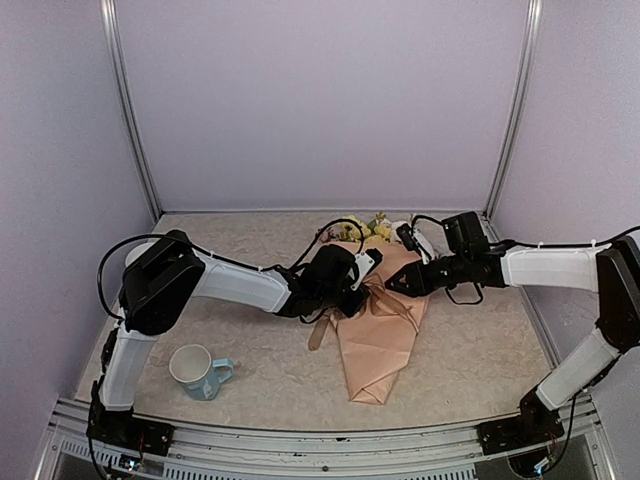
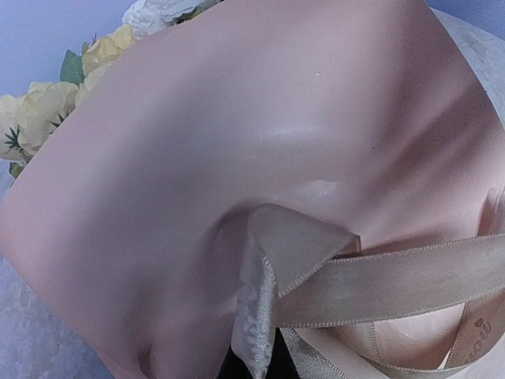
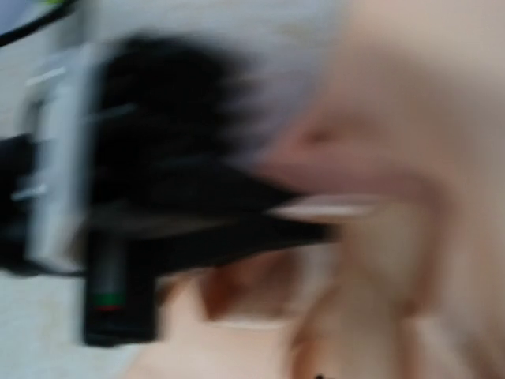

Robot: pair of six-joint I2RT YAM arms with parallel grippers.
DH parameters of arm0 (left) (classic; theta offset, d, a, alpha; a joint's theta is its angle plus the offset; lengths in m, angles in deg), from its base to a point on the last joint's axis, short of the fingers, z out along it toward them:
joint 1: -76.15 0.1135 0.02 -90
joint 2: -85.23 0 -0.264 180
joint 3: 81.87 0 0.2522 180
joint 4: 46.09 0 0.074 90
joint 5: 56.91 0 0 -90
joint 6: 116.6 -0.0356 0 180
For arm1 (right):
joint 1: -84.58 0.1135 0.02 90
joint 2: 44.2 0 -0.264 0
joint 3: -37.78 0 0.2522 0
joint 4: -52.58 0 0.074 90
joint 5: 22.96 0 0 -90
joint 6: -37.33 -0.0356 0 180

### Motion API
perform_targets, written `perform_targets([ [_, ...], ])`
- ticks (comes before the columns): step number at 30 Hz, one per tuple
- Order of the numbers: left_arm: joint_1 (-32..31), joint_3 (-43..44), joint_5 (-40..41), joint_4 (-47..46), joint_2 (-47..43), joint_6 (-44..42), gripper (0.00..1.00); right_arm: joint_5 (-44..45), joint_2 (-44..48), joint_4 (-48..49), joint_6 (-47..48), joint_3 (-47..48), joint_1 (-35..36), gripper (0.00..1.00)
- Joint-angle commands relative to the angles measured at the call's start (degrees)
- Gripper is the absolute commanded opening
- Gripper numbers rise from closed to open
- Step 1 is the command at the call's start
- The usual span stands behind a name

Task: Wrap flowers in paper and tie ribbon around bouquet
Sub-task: Cross the ribbon over the folded bouquet.

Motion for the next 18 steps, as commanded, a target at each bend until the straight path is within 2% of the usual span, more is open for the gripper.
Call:
perform_targets([
  [1, -0.22, 1.24, -0.82, -0.14, 0.64, 0.84, 0.00, -5.03, -1.73, 8.72, -1.98, -2.98, 2.32, 0.34],
  [3, -0.22, 1.03, -0.88, -0.17, 0.46, 0.87, 0.00, -1.67, -4.25, 7.41, -1.76, -1.73, 3.19, 0.34],
  [11, -0.22, 0.84, -1.00, -0.08, 0.45, 0.95, 0.00, 1.92, -8.49, 6.39, -1.21, -1.21, 5.38, 0.32],
  [18, -0.21, 0.67, -1.26, 0.15, 0.07, 0.72, 0.00, 4.87, -10.86, 5.78, 0.40, -1.58, 5.45, 0.40],
])
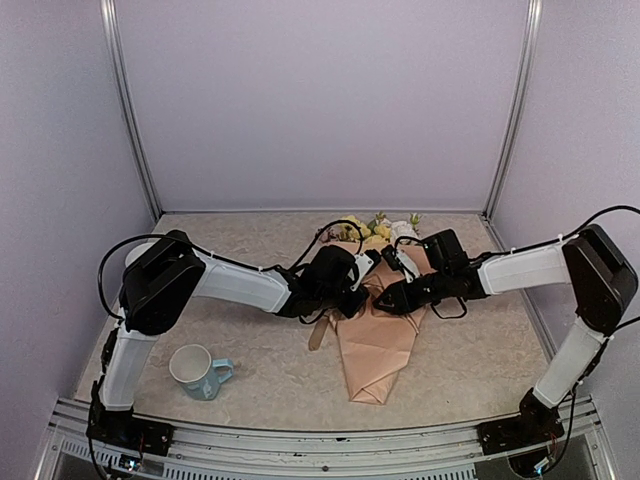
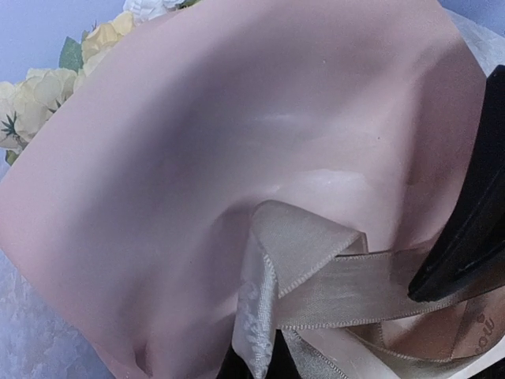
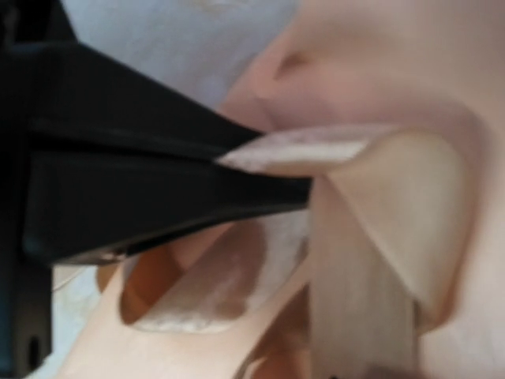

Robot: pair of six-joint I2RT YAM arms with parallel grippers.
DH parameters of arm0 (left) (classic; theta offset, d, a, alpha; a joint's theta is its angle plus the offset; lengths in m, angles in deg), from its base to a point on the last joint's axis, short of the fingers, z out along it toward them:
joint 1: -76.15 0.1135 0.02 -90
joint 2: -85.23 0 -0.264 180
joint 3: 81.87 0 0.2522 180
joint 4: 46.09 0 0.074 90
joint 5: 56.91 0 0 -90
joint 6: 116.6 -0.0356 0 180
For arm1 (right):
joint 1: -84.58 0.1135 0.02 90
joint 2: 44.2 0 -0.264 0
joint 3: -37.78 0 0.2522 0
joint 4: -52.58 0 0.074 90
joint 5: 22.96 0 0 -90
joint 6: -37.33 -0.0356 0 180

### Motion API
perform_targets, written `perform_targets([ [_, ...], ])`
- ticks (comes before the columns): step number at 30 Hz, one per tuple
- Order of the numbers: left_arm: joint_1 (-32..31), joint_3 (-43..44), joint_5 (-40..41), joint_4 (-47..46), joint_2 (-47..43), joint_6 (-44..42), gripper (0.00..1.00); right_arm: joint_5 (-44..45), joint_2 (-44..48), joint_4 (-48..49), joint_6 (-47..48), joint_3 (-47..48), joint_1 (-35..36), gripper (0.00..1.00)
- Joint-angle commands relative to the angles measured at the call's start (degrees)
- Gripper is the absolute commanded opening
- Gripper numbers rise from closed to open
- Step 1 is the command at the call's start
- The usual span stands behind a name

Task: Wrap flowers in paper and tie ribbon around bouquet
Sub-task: Cross the ribbon over the folded bouquet.

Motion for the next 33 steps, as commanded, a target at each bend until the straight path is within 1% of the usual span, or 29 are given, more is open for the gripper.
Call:
perform_targets([
  [1, -0.15, 0.59, -1.04, -0.40, -0.06, 0.08, 0.00, 1.98, -3.31, -0.45, 1.49, 0.47, 0.83, 0.40],
  [4, -0.01, 0.58, -1.13, -0.10, -0.20, 0.28, 0.00, 1.24, -4.58, -0.85, 1.92, 0.76, 1.32, 0.39],
  [6, 0.19, 0.67, -1.22, 0.08, -0.12, 0.55, 0.00, 0.52, -3.72, 0.54, 1.89, -0.48, 1.57, 0.36],
  [10, 0.61, 0.92, -1.02, 0.41, 0.28, 1.36, 0.00, 0.89, -2.47, 1.20, 2.50, -1.83, 1.82, 0.25],
  [15, 0.71, 0.57, -1.24, 0.48, -0.16, 1.03, 0.00, -0.45, -2.28, 0.11, 3.18, -1.89, 1.84, 0.02],
  [16, 0.67, 0.12, -1.46, 0.40, -0.45, 0.66, 0.00, -1.22, -1.99, 0.01, 3.27, -2.00, 1.80, 0.00],
  [17, 0.75, -0.32, -1.93, 0.38, -0.98, 0.21, 0.04, -1.77, -1.69, 0.01, 3.29, -2.05, 1.84, 0.00],
  [18, 0.84, -0.90, -2.48, 0.31, -1.68, -0.21, 0.13, -2.16, -1.40, -0.01, 3.25, -2.23, 1.84, 0.00],
  [20, 1.09, -2.21, -4.43, 0.48, -3.75, -0.93, 0.38, -2.59, -1.20, -0.05, 2.94, -2.32, 1.57, 0.00],
  [21, 1.18, -2.80, -5.55, 0.76, -4.92, -1.38, 0.47, -2.91, -1.47, -0.22, 2.70, -2.34, 1.19, 0.00],
  [25, 1.30, -3.81, -8.80, 4.69, -10.07, -3.58, 0.76, -2.81, -4.12, -1.38, 1.96, -1.94, -0.19, 0.00],
  [26, 1.36, -3.75, -9.93, 6.45, -11.69, -4.39, 0.90, -2.74, -4.40, -1.49, 1.85, -1.90, -0.40, 0.00],
  [27, 1.43, -3.82, -11.23, 8.33, -13.06, -5.16, 0.97, -2.82, -4.55, -1.50, 1.76, -1.97, -0.55, 0.00],
  [29, 1.77, -4.53, -13.80, 11.61, -15.73, -5.98, 0.99, -3.05, -4.55, -1.26, 1.63, -2.10, -0.70, 0.00],
  [31, 2.53, -6.99, -15.62, 14.06, -18.78, -5.67, 0.99, -3.00, -4.22, -1.33, 1.54, -2.05, -0.77, 0.00],
  [33, 3.85, -10.32, -16.01, 15.55, -21.75, -4.81, 0.95, -2.80, -3.83, -1.51, 1.56, -2.04, -0.79, 0.00],
])
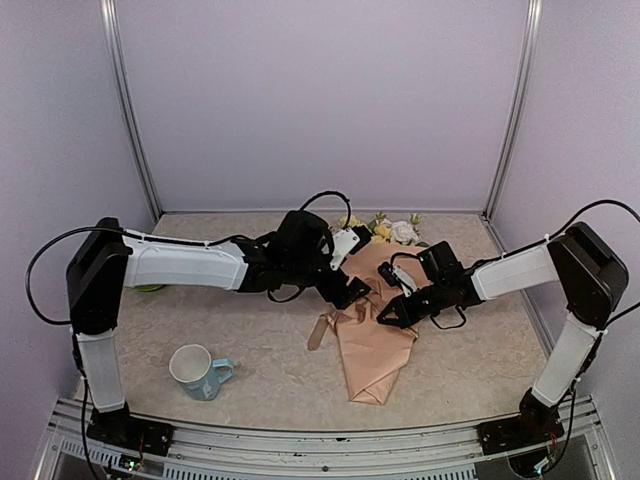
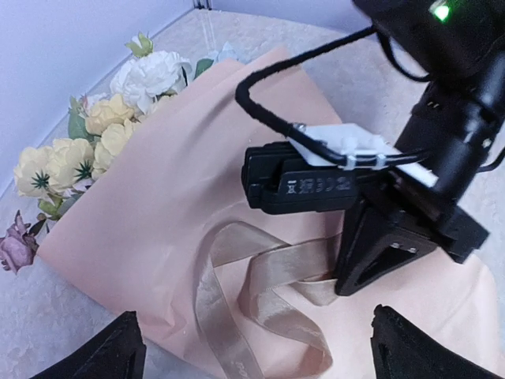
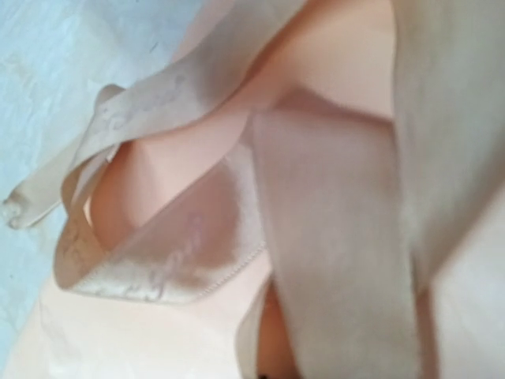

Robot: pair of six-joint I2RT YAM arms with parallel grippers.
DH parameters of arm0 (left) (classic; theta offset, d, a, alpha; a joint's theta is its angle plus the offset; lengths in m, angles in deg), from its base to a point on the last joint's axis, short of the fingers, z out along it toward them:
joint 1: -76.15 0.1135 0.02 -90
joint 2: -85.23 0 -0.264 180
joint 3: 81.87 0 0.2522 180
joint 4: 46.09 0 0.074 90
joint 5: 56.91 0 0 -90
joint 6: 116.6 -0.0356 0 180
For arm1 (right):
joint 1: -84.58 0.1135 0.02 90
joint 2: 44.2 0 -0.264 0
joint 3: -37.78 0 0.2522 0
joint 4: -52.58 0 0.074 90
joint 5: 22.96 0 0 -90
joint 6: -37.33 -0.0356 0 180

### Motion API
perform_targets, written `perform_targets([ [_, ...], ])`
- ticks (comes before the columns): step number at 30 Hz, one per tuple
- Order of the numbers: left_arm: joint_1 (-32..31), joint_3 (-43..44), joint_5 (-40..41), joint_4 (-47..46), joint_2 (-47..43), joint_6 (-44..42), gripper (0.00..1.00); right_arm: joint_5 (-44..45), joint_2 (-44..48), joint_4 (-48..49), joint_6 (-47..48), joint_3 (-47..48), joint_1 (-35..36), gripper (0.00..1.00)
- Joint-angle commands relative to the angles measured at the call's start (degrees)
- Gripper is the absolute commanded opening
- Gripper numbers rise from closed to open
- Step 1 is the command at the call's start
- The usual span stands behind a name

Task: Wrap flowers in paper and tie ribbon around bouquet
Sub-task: Cross the ribbon over the folded bouquet.

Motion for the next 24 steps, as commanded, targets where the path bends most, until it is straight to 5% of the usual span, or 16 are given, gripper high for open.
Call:
perform_targets([
  [1, 2.87, -6.78, -4.41, 6.94, -7.54, -0.53, 0.90, -0.38, 0.10, -1.00, -0.52, -0.25, -0.52, 0.00],
  [4, 4.85, -9.18, -6.69, 13.57, -8.33, -3.46, 0.68, -0.55, 0.24, -1.14, -0.45, 0.11, -0.61, 0.00],
  [8, 4.24, -9.77, -0.21, 18.27, -4.69, -8.95, 0.48, -0.99, 0.03, -1.50, -0.49, 1.02, -0.62, 0.00],
  [17, 4.89, -6.30, -3.03, 13.54, 4.48, -12.14, 0.62, -0.80, 1.93, -1.11, -0.89, 0.08, -0.62, 0.00],
  [24, 4.50, -2.52, -6.54, 14.67, 9.31, -10.76, 0.58, -1.16, 2.76, -1.14, -0.90, 0.12, -0.62, 0.00],
])
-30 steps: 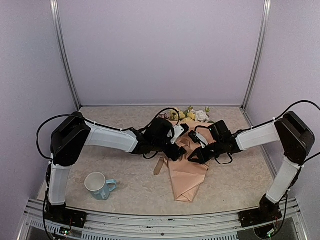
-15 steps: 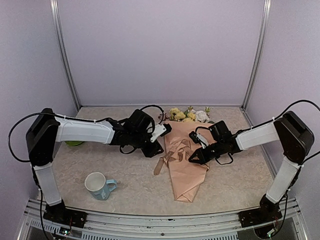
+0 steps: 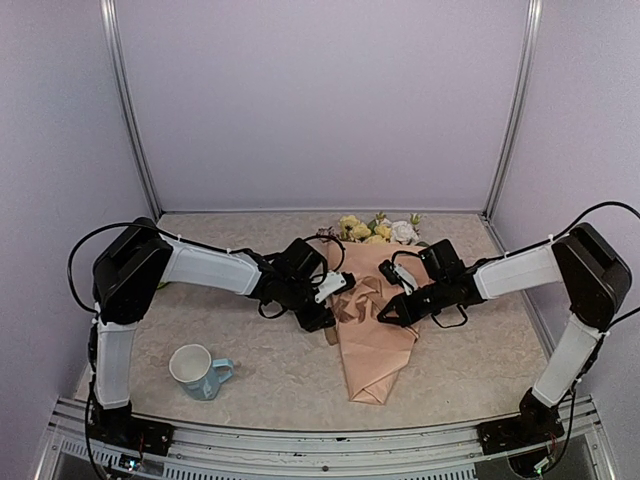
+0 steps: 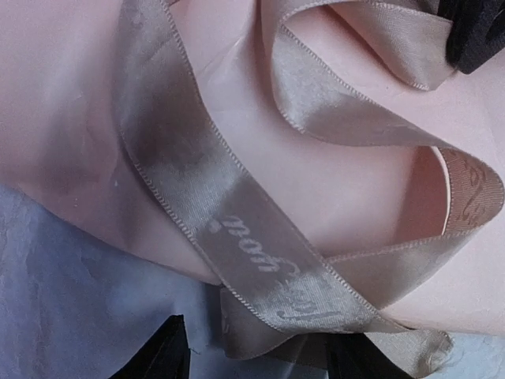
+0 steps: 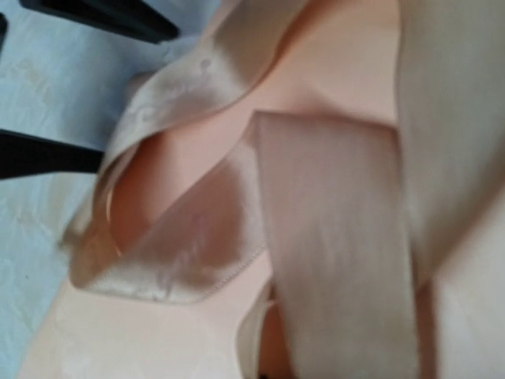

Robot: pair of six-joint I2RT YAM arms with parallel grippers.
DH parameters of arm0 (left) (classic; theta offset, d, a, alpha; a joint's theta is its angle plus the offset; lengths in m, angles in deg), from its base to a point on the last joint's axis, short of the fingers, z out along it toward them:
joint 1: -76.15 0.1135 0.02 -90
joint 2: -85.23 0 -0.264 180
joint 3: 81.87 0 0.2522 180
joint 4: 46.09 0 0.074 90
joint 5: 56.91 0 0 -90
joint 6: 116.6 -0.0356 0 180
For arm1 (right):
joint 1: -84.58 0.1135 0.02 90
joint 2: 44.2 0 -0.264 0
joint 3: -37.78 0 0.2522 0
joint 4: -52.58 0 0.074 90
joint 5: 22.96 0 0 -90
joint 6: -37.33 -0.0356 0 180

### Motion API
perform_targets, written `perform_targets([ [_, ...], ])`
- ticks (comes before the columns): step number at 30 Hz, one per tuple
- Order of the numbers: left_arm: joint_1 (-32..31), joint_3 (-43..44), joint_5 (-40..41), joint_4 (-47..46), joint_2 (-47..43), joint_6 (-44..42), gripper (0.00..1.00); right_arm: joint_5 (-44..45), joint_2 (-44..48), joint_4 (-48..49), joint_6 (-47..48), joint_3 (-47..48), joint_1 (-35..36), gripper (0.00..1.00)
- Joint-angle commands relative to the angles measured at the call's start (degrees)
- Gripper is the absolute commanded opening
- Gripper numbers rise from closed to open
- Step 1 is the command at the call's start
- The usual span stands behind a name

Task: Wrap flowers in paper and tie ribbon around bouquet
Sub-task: Cross the ribbon over the folded bouquet, then tie the ribbon around the folded bouquet.

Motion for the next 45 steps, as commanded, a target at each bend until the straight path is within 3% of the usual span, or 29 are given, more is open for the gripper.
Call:
perform_targets([
  [1, -0.44, -0.77, -4.92, 0.65, 2.10, -0.71, 0.57, -0.61, 1.49, -0.32, -0.10, 0.25, -0.57, 0.00],
  [4, -0.39, -4.09, -8.49, -3.82, -0.24, -0.43, 0.42, -0.48, 1.22, -0.41, -0.06, 0.57, -0.57, 0.00],
  [6, -0.14, -5.36, -9.16, -5.61, -1.20, -0.10, 0.11, -0.56, 1.20, -0.45, -0.06, 0.61, -0.60, 0.00],
  [7, -0.06, -5.46, -8.89, -5.88, -1.53, 0.24, 0.00, -0.57, 1.20, -0.55, -0.06, 0.57, -0.58, 0.00],
  [22, 4.26, -11.24, 4.30, -5.64, -8.78, 5.03, 0.00, -3.12, 6.80, -4.91, 2.46, 0.52, -2.65, 0.00],
  [30, 8.93, -9.62, 18.62, 0.06, -8.18, 10.53, 0.00, -25.69, 12.22, -4.86, 3.41, -2.34, -8.32, 0.00],
  [33, 9.29, -9.28, 20.39, 1.16, -7.57, 11.26, 0.00, -19.44, 10.72, -9.61, 2.80, -0.95, -8.91, 0.00],
  [37, 9.98, -9.49, 25.94, 1.35, -7.70, 13.76, 0.00, -19.89, 12.29, -9.58, 0.56, -2.27, -9.89, 0.00],
  [45, 10.61, -12.63, 29.81, 0.16, -11.01, 16.34, 0.00, -17.12, 22.31, 6.27, -20.36, -14.21, -31.75, 0.00],
])
